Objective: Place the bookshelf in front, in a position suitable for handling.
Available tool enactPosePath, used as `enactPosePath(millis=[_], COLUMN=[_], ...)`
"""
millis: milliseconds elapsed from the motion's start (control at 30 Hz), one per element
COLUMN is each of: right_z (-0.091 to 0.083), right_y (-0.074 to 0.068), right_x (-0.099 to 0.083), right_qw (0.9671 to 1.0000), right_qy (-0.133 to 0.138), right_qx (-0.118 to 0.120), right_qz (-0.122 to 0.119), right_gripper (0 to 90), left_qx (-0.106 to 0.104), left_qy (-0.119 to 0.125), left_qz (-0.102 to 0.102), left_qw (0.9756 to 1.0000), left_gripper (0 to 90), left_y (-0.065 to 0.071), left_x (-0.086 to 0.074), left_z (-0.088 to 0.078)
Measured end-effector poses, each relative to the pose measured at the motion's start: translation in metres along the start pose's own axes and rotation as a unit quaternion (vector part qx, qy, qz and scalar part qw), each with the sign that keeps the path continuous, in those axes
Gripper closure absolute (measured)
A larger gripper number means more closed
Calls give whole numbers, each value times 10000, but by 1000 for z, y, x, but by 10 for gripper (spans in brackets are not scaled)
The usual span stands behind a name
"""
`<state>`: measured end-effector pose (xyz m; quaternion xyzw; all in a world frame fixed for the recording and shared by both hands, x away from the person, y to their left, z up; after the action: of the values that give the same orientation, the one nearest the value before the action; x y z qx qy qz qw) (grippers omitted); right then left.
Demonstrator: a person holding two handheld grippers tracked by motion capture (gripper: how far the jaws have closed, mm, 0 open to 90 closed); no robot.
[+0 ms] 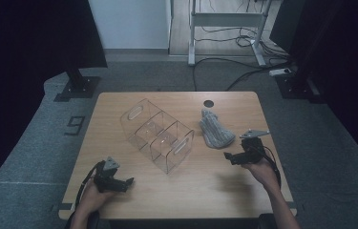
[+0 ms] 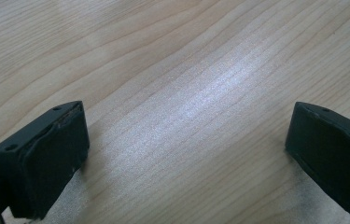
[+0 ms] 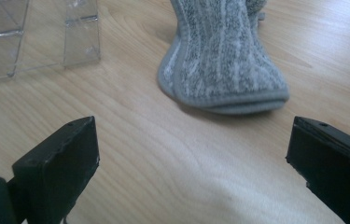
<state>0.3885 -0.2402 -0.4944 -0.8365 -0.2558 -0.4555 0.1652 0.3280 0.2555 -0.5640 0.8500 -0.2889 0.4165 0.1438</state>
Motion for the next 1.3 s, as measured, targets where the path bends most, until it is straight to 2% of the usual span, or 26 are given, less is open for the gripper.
enactPosePath(millis=[133,400,733,1300], right_z=[10,26,49,87], right_y=[4,9,16,22], right_x=[9,23,35,49], right_qw=[10000,10000,10000,9993], right_qy=[-71,-26,-65,-216], right_qx=[-41,-3,-51,-162], right_qz=[-17,-30,9,-253], right_gripper=[19,29,106,201], left_qx=[0,0,0,0], left_qy=[1,2,1,3], left_qz=[-1,-3,-2,-3], left_qw=[10000,10000,10000,10000], left_gripper=[0,0,0,0], left_y=[0,0,0,0], left_x=[0,0,0,0], left_z=[0,0,0,0])
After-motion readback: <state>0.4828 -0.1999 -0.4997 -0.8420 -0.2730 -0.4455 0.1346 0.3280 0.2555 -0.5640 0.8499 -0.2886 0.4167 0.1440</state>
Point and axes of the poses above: each handheld gripper's, and its own axes: z roughly forward along the jaws, x roughly out of its top, y roughly to its right, the point moved 2 cm from there along z, roughly forward along the jaws, and after that the axes turned 11 degrees about y, right-handed, at the moved point
